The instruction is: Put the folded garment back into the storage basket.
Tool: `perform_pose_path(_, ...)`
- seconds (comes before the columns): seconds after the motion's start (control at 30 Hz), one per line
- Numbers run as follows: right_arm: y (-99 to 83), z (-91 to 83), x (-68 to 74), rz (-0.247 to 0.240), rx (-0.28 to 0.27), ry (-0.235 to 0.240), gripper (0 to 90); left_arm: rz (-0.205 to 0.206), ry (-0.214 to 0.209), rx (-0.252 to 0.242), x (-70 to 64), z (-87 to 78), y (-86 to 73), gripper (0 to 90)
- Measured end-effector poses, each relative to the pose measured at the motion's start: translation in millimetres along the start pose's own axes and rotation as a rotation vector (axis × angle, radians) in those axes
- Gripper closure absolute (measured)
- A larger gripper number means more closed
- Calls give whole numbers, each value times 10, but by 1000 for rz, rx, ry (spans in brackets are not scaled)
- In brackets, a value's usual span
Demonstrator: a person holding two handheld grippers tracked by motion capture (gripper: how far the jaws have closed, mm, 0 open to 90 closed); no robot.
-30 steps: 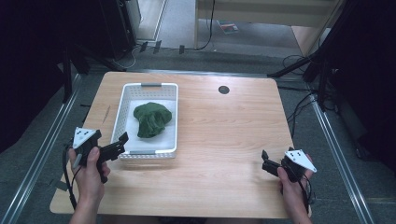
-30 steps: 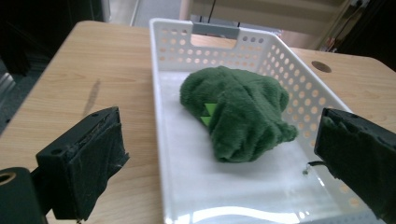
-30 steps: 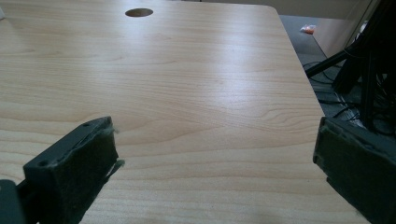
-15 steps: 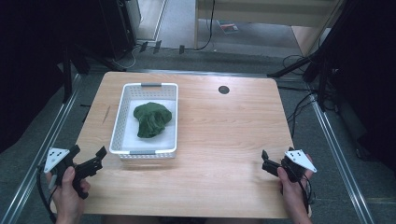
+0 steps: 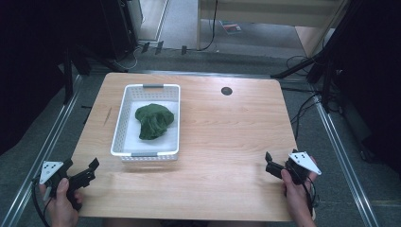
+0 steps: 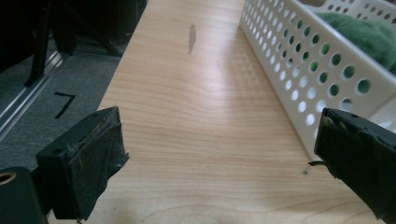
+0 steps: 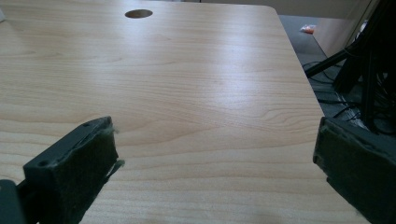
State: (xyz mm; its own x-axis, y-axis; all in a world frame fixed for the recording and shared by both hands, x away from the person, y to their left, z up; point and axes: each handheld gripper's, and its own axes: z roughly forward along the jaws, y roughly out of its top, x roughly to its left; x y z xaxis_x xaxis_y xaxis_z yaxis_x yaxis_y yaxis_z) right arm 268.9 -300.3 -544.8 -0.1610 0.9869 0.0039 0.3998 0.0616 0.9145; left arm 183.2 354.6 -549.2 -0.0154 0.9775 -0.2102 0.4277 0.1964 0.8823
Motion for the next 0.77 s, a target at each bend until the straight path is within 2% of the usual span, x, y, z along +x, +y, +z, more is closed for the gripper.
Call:
perform_pose_path(0.13,1,3,2,-4,2,1,0,16,-5,2,42,-3,-27,25)
perform_pose_path(0.27,0,3,4,-6,4,-6,0,-9,-18,-11,79,-14,-31,25)
perform_pose_path(0.4,1,4,0,-3,5,-3,0,-13,-23,-10,92,-14,-31,25)
perform_pose_path(0.5,1,4,1,-6,5,2,0,-34,-44,-15,102,-14,-34,25)
perform_pose_path(0.77,2,7,-7,2,11,8,0,-47,-61,-19,104,-6,-33,25)
